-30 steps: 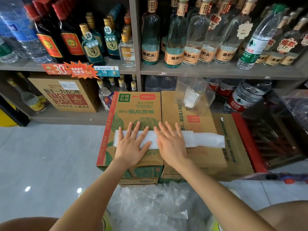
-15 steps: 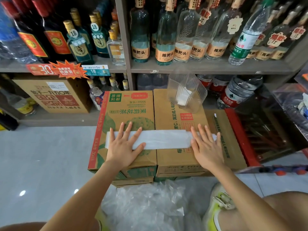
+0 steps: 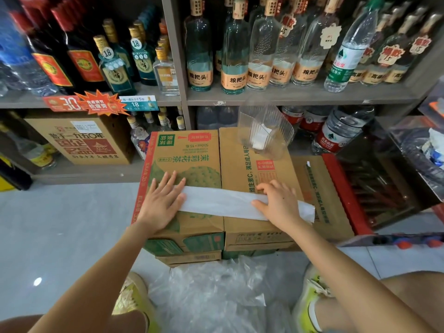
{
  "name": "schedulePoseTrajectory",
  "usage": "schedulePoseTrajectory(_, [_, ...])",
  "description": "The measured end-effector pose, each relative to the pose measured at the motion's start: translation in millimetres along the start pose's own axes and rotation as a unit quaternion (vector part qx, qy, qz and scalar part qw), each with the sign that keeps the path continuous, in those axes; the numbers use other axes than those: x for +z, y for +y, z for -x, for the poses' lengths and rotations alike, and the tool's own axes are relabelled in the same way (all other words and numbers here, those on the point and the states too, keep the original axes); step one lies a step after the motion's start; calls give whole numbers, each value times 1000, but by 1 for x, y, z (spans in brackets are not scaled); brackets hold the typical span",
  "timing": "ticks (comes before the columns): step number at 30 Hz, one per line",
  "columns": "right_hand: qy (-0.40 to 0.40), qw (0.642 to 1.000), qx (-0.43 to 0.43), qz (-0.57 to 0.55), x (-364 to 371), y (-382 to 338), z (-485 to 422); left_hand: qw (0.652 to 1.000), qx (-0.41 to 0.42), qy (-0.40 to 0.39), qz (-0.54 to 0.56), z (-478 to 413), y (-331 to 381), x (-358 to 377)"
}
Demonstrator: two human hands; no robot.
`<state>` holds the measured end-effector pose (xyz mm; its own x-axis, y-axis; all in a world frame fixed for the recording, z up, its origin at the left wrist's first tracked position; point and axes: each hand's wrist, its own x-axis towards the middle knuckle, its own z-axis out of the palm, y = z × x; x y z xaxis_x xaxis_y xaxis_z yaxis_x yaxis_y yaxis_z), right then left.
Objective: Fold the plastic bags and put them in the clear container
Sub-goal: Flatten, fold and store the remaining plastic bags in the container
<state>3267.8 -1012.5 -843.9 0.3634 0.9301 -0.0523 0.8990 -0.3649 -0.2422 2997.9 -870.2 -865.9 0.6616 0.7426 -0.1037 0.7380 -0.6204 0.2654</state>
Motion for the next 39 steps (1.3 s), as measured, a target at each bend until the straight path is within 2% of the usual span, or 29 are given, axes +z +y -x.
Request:
schedulePoseTrajectory(4, [3,1000,14,-5,-3,-2,2,999,-26,-9,-41,4,-3,-3])
schedulePoseTrajectory(7, [-13,1000,23,-14,-10,-6,1,995,-34,70,-54,9,23,-6])
schedulePoseTrajectory(11, [-35,999,19,16,-21,-16,2,983,81,149,69,25,70,6])
schedulePoseTrajectory(14, [-43,999,15,12,-23,-22,7,980,55,101,164,27,88,15])
schedulePoseTrajectory(17, [-123,988,33,-90,-35,-23,12,980,44,83,173,24,89,21])
schedulePoseTrajectory(19, [-187,959,53,-207,-51,-24,10,982,49,90,161,23,88,23])
schedulePoseTrajectory(20, [-223,930,79,-282,-60,-25,8,983,45,91,155,23,89,22])
schedulePoseTrajectory(21, [-263,885,108,-369,-69,-26,4,984,41,90,149,22,90,20])
schedulePoseTrajectory(23, [-323,745,145,-566,-82,-25,-6,984,6,88,156,20,96,15])
schedulePoseTrajectory(25, [-312,584,171,-729,-87,-25,-15,971,-55,84,219,18,101,5])
schedulePoseTrajectory(26, [-284,516,187,-786,-86,-26,-18,959,-90,69,258,17,102,0])
schedulePoseTrajectory(27, [-249,478,201,-818,-80,-29,-22,947,-118,51,294,16,102,-4])
schedulePoseTrajectory(28, [-220,480,209,-823,-74,-34,-24,938,-139,34,317,16,101,-8])
schedulePoseTrajectory(29, [-200,523,214,-801,-67,-40,-25,932,-149,22,329,15,101,-11])
schedulePoseTrajectory(32, [-185,728,215,-624,-42,-60,-22,908,-161,12,387,14,96,-14])
schedulePoseTrajectory(33, [-182,773,216,-568,-34,-65,-21,901,-156,14,404,15,96,-13])
schedulePoseTrajectory(34, [-174,803,220,-525,-27,-69,-20,897,-149,17,416,16,94,-11])
schedulePoseTrajectory(36, [-149,840,234,-467,-15,-72,-18,894,-139,21,424,17,90,-7])
schedulePoseTrajectory(39, [-131,851,257,-440,-10,-74,-14,889,-135,24,437,21,91,-6])
